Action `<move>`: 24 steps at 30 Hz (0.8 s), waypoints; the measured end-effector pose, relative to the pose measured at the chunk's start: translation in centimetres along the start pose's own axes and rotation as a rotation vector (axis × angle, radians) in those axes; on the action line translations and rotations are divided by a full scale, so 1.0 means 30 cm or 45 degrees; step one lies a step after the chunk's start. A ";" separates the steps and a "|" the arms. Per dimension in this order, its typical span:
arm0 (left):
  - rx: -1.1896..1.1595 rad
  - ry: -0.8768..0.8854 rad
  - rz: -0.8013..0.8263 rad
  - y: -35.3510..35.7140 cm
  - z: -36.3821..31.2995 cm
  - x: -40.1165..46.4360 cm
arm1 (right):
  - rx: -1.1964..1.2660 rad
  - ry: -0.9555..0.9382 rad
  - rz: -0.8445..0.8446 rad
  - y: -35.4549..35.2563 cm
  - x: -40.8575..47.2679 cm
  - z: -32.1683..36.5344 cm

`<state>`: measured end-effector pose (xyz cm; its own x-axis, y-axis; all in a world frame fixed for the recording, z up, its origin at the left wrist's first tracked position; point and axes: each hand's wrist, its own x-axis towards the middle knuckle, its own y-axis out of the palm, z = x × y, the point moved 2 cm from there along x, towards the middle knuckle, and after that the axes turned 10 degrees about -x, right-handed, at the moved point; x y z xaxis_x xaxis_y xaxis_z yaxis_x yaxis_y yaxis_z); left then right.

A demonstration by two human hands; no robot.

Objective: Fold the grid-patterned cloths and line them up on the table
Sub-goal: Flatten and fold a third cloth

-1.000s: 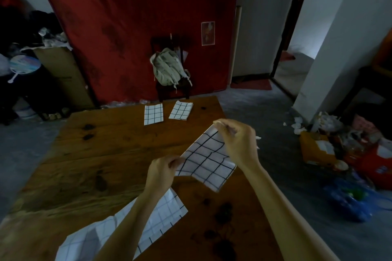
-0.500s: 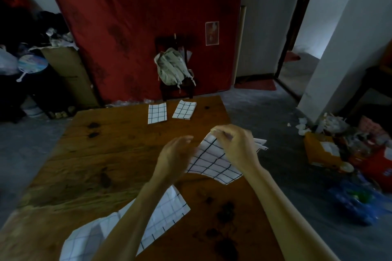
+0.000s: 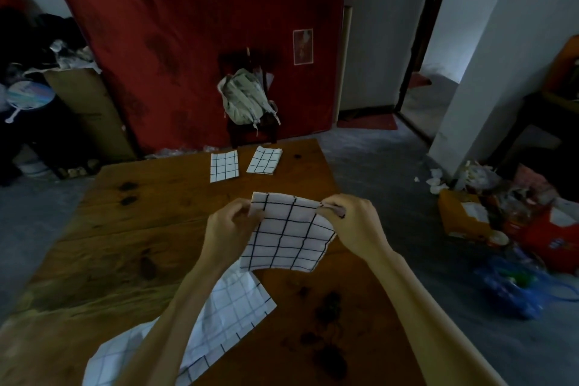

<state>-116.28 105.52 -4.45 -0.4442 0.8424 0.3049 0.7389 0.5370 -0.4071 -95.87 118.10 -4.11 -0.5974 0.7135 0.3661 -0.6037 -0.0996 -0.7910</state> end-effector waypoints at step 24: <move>-0.012 -0.192 0.499 0.129 0.225 0.094 | 0.164 0.359 0.334 0.158 -0.005 -0.165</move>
<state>-118.09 110.26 -10.99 -0.1971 0.9804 -0.0013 0.8710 0.1745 -0.4593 -96.04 120.96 -10.34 -0.5829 0.8126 -0.0032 -0.5218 -0.3773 -0.7651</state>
